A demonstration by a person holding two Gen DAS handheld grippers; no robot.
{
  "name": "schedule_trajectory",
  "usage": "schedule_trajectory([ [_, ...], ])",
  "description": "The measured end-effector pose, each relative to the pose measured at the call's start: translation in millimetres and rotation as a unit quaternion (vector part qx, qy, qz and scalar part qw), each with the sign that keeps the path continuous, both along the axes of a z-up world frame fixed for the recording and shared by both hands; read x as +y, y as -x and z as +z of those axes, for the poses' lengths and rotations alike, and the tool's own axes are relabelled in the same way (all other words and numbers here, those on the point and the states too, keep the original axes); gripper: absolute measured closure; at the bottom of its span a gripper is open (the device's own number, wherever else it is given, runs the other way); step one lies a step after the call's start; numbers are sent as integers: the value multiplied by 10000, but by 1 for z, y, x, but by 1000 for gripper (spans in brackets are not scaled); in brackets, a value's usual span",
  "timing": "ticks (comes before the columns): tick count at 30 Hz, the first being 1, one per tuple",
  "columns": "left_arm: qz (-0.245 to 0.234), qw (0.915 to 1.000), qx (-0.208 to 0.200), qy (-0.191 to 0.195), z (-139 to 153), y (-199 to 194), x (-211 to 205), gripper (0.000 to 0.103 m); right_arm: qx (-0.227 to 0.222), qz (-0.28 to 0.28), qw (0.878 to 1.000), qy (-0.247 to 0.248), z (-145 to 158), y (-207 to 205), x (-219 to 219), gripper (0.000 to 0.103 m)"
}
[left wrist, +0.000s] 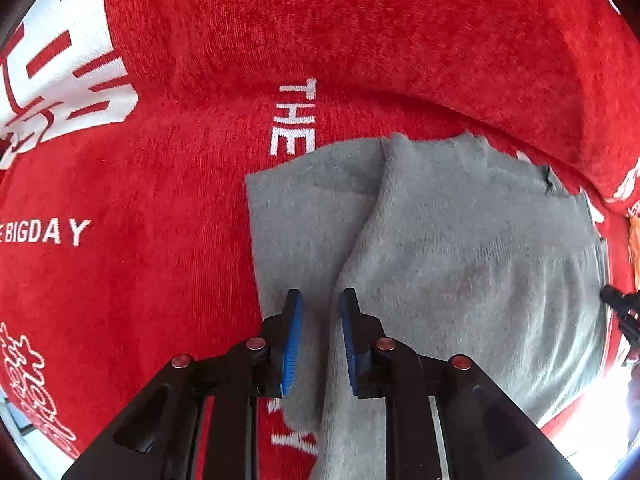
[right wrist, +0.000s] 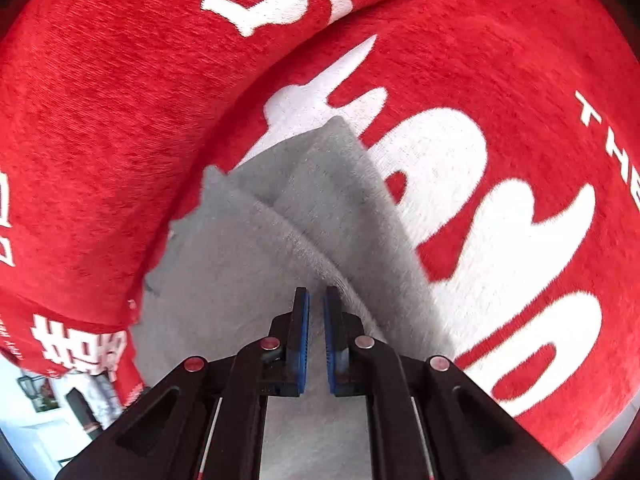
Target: Fold small clothes
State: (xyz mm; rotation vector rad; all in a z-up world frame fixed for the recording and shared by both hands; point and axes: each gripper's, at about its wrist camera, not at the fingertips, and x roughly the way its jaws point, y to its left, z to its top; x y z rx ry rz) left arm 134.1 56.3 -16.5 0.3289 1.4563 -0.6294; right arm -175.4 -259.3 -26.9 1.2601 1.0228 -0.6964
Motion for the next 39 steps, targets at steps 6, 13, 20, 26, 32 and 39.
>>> schedule_trajectory([
  [6, -70, 9999, 131, -73, 16, 23, 13, 82, -273, 457, 9984, -189, 20, -20, 53, 48],
  [13, 143, 9994, -91, -293, 29, 44, 44, 1, -562, 706, 9937, -664, 16, -47, 108, 34],
  [20, 626, 9971, -178, -390, 27, 68, 75, 1, -394, 1232, 9887, -763, 15, -59, 160, 24],
  [26, 684, 9948, -121, -743, 2, 72, 85, 1, -370, 1357, 9839, -1106, 4, -57, 191, 24],
  [32, 583, 9959, 84, -690, -10, 78, 91, 1, -329, 1213, 9819, -1420, -9, -57, 208, 24],
  [39, 629, 9954, 233, -687, -11, 90, 106, 1, -226, 1321, 9795, -1507, -14, -66, 218, 24],
])
